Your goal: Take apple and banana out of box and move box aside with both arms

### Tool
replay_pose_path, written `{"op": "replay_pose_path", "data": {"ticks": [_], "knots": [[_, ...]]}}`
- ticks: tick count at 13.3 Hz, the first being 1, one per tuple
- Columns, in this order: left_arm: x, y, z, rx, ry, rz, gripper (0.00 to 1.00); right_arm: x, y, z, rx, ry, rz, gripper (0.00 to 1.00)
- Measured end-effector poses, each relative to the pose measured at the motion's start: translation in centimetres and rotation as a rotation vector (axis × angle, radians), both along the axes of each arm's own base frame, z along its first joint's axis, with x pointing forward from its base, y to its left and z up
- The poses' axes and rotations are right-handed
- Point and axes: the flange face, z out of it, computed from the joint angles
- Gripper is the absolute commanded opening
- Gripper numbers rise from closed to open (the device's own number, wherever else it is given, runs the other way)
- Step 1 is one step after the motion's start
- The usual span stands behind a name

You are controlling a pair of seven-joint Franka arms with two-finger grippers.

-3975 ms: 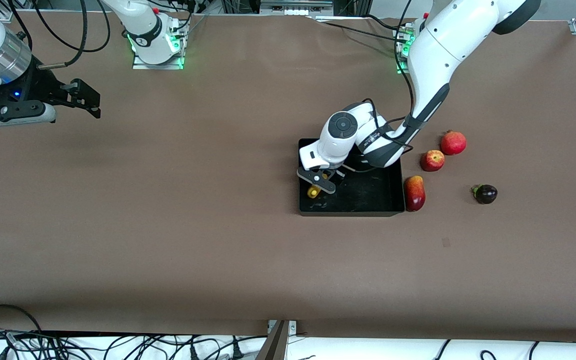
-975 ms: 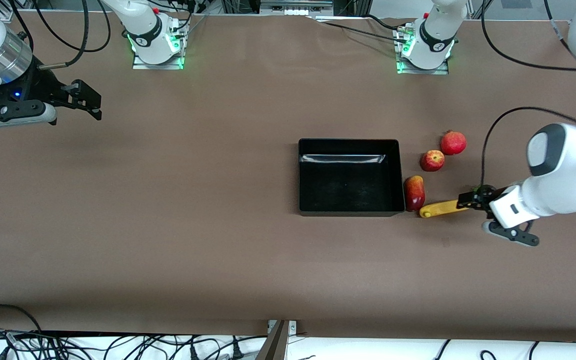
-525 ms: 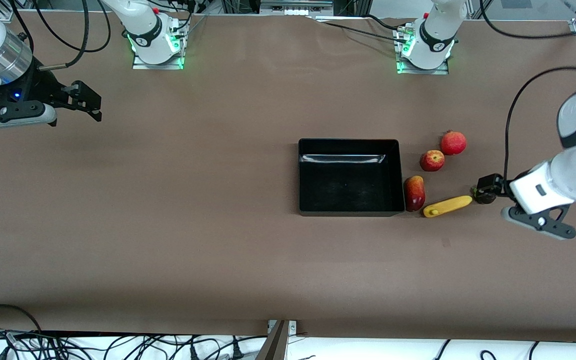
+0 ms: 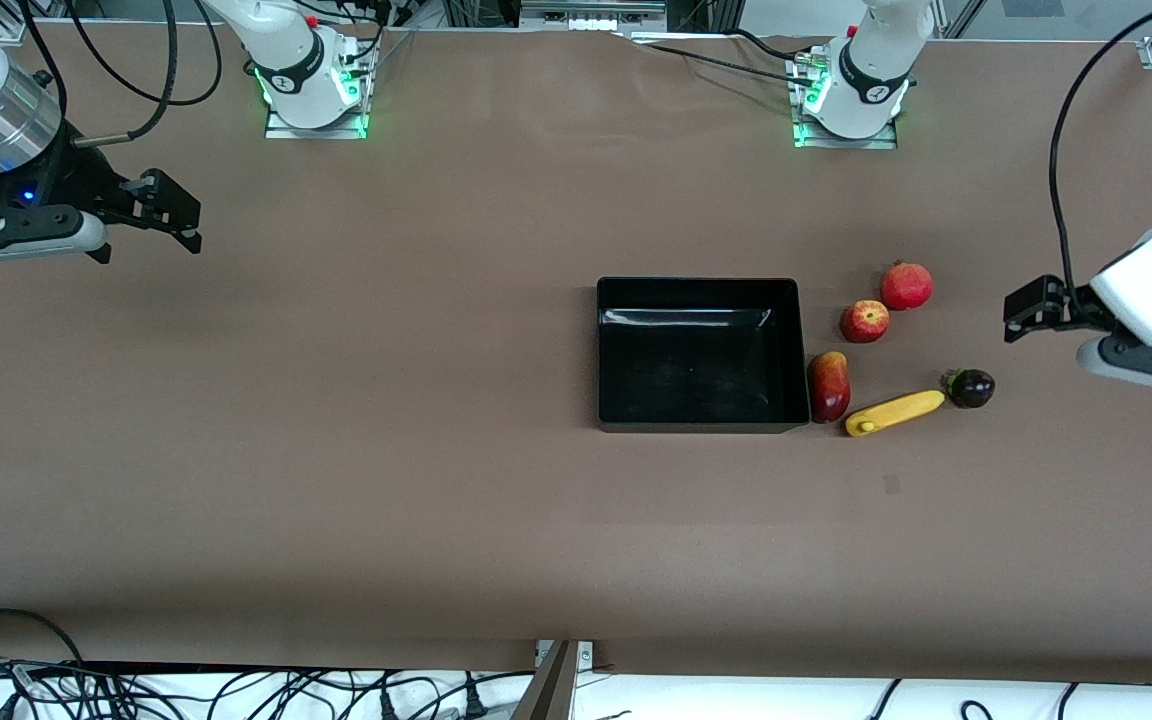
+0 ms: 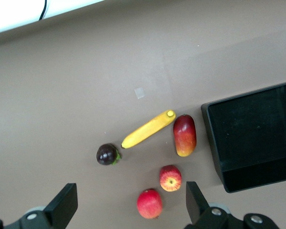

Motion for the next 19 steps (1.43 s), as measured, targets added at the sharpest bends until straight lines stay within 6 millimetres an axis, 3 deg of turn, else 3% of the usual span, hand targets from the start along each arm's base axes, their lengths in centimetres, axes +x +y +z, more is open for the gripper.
{"op": "replay_pose_path", "data": {"ticks": [4, 8, 13, 15, 16, 19], "knots": [[-2.4, -0.8, -0.4, -0.006, -0.001, 0.069, 1.0, 0.0, 0.0, 0.6, 0.002, -0.012, 0.0, 1.0], [-4.9, -0.4, -1.8, 0.003, -0.049, 0.079, 1.0, 0.0, 0.0, 1.1, 0.003, -0.022, 0.0, 1.0], [-5.4, -0.3, -2.8, 0.004, -0.036, 0.079, 1.0, -0.1, 0.3, 1.1, 0.019, -0.017, 0.003, 1.0], [-5.4, -0.6, -2.8, 0.004, -0.037, 0.075, 1.0, -0.3, 2.2, 0.5, 0.052, 0.006, 0.04, 1.0], [-5.4, -0.7, -2.8, 0.004, -0.038, 0.073, 1.0, -0.5, 4.4, -0.8, 0.054, 0.045, 0.08, 1.0], [-5.4, -1.1, -2.7, 0.004, -0.039, 0.067, 1.0, -0.3, 11.3, -8.8, 0.038, 0.219, 0.193, 1.0]]}}
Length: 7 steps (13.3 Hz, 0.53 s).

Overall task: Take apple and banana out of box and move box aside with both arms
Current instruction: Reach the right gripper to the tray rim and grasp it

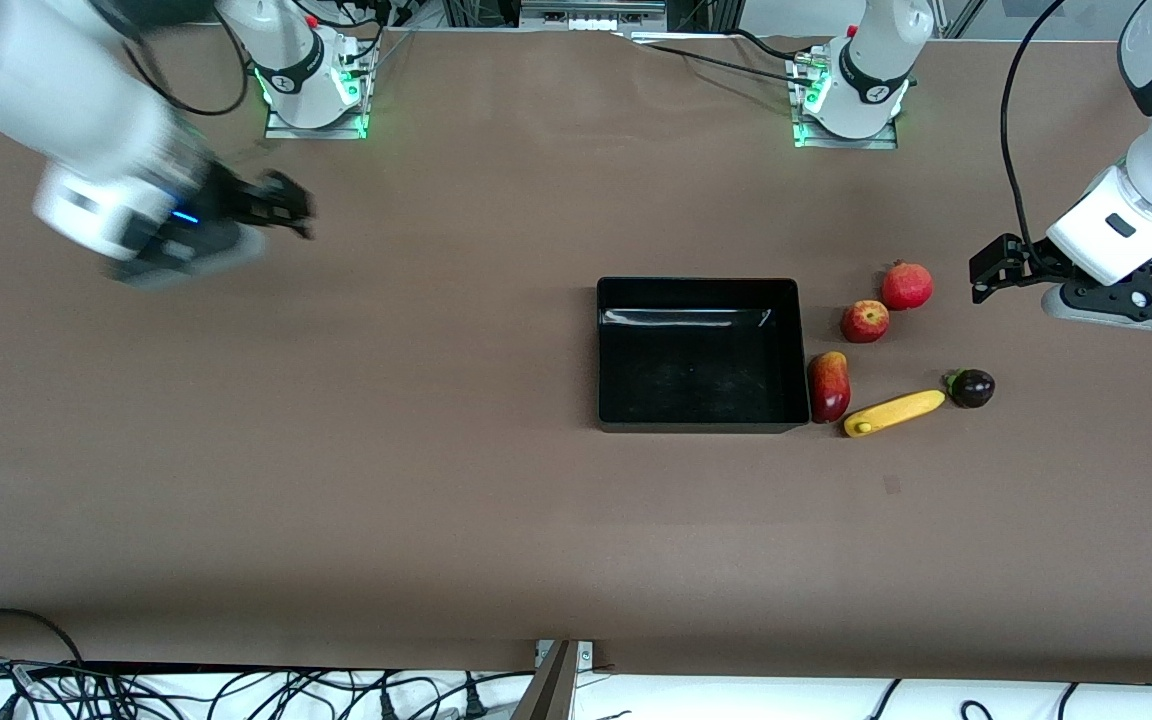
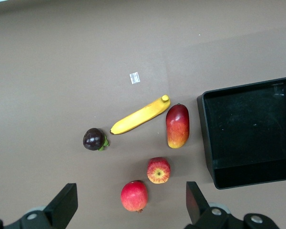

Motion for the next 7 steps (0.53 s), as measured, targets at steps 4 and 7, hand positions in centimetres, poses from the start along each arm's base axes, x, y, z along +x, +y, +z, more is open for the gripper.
{"op": "replay_pose_path", "data": {"ticks": [4, 7], "knots": [[0.0, -0.1, 0.0, 0.0, 0.001, -0.001, 1.0, 1.1, 11.1, -8.3, 0.079, 0.035, -0.11, 1.0], [-0.2, 0.0, -0.3, 0.002, 0.019, 0.0, 1.0, -1.0, 21.4, -13.6, 0.092, -0.037, -0.235, 1.0]]}}
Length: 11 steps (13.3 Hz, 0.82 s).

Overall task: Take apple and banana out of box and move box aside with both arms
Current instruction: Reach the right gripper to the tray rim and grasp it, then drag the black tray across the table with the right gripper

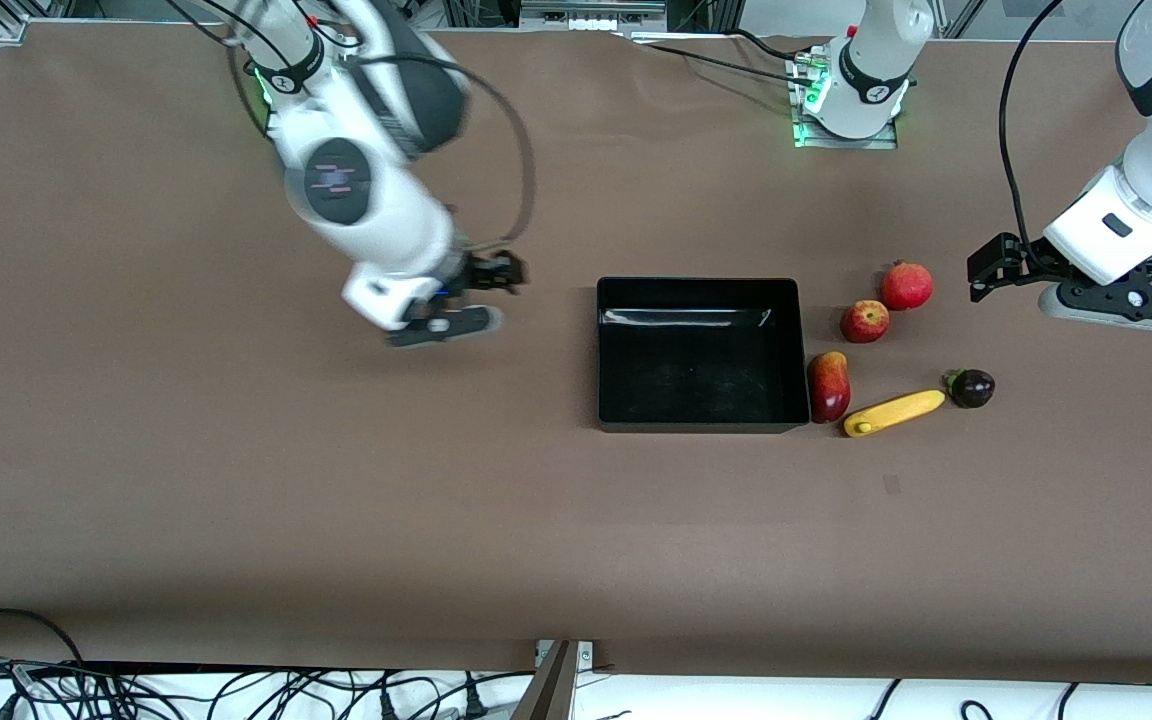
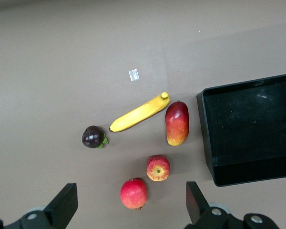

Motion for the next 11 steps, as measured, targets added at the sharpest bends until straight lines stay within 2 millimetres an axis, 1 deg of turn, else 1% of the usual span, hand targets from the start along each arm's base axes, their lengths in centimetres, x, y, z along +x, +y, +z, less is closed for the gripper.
{"op": "replay_pose_path", "data": {"ticks": [1, 2, 3, 5, 7, 8, 9, 10, 11], "knots": [[-0.1, 0.0, -0.2, 0.001, 0.015, 0.0, 1.0, -0.8, 3.0, -2.4, -0.005, -0.027, -0.034, 1.0], [-0.3, -0.2, -0.4, 0.003, 0.03, -0.002, 1.0, -1.5, 5.4, -4.9, -0.011, -0.053, -0.064, 1.0], [-0.4, -0.2, -0.4, 0.003, 0.037, -0.002, 1.0, -1.8, 7.2, -7.4, -0.019, -0.07, -0.087, 1.0], [-0.5, -0.1, -0.5, 0.004, 0.052, 0.0, 1.0, -2.0, 9.6, -11.6, -0.022, -0.101, -0.128, 1.0], [-0.6, 0.0, -0.6, 0.005, 0.059, 0.003, 1.0, -2.1, 11.2, -14.7, -0.013, -0.131, -0.166, 1.0], [-0.6, 0.1, -0.6, 0.005, 0.06, 0.004, 1.0, -2.4, 11.7, -15.8, -0.012, -0.139, -0.174, 0.93], [-0.6, 0.2, -0.6, 0.005, 0.06, 0.005, 1.0, -2.7, 12.2, -16.6, -0.013, -0.145, -0.18, 0.78], [-0.6, 0.2, -0.6, 0.006, 0.061, 0.006, 1.0, -2.9, 12.5, -17.1, -0.016, -0.148, -0.181, 0.56], [-0.6, 0.3, -0.7, 0.007, 0.064, 0.007, 1.0, -3.0, 12.6, -17.2, -0.019, -0.152, -0.181, 0.27]]}}
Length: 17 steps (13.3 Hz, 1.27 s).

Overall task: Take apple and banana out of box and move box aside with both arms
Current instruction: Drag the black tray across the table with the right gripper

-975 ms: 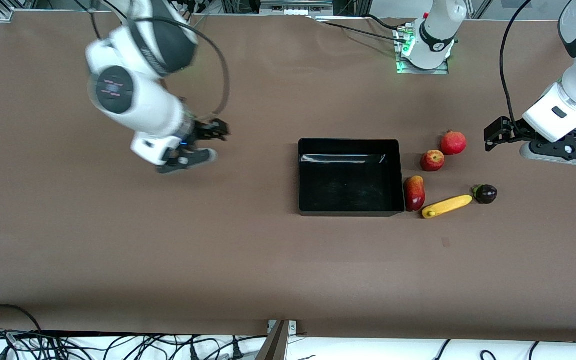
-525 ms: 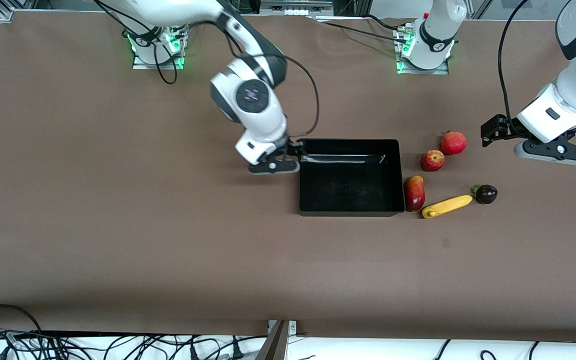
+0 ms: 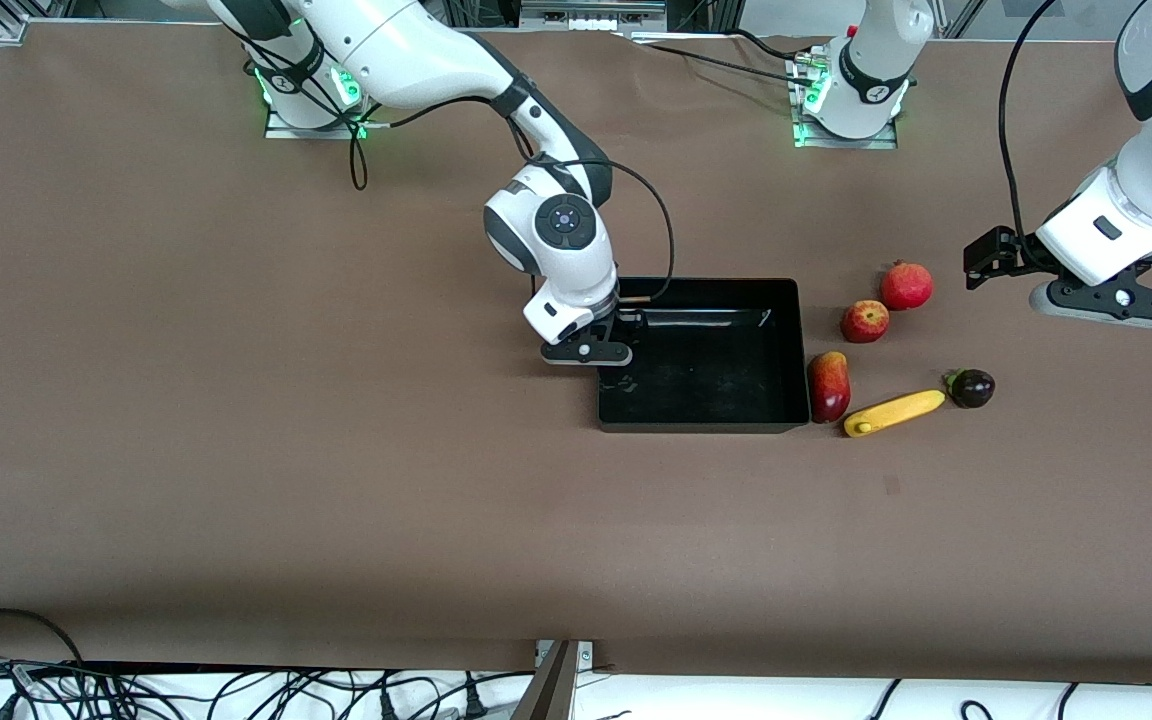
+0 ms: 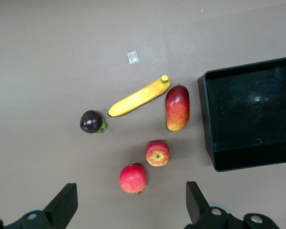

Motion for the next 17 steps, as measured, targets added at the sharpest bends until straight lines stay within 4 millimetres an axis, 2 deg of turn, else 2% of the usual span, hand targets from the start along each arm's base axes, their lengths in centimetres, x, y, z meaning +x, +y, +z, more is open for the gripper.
{"op": "replay_pose_path", "data": {"ticks": [1, 6, 8, 10, 12, 13, 15, 17], "knots": [[0.0, 0.1, -0.1, 0.001, 0.004, 0.001, 1.0, 0.1, 0.0, 0.0, -0.001, -0.003, -0.001, 0.01], [0.2, 0.6, -0.4, 0.002, 0.01, 0.01, 1.0, 1.6, -0.8, 0.8, 0.002, -0.025, -0.021, 0.0], [0.5, 0.6, -0.8, 0.003, 0.016, 0.012, 1.0, 2.8, -1.9, 1.4, -0.001, -0.031, -0.024, 0.0], [0.6, 0.9, -0.9, 0.004, 0.026, 0.017, 1.0, 4.7, -4.0, 2.7, -0.013, -0.039, -0.028, 0.0], [0.8, 1.5, -1.1, 0.005, 0.034, 0.027, 1.0, 7.4, -8.2, 4.5, -0.048, -0.035, 0.019, 0.0], [0.9, 1.6, -1.3, 0.006, 0.037, 0.029, 1.0, 9.0, -11.4, 5.5, -0.062, -0.037, 0.047, 0.0], [0.9, 1.6, -1.4, 0.006, 0.045, 0.029, 1.0, 11.5, -18.7, 7.3, -0.084, -0.033, 0.098, 0.0], [0.8, 1.5, -1.5, 0.007, 0.055, 0.028, 1.0, 12.9, -26.5, 8.5, -0.099, -0.018, 0.15, 0.0]]}}
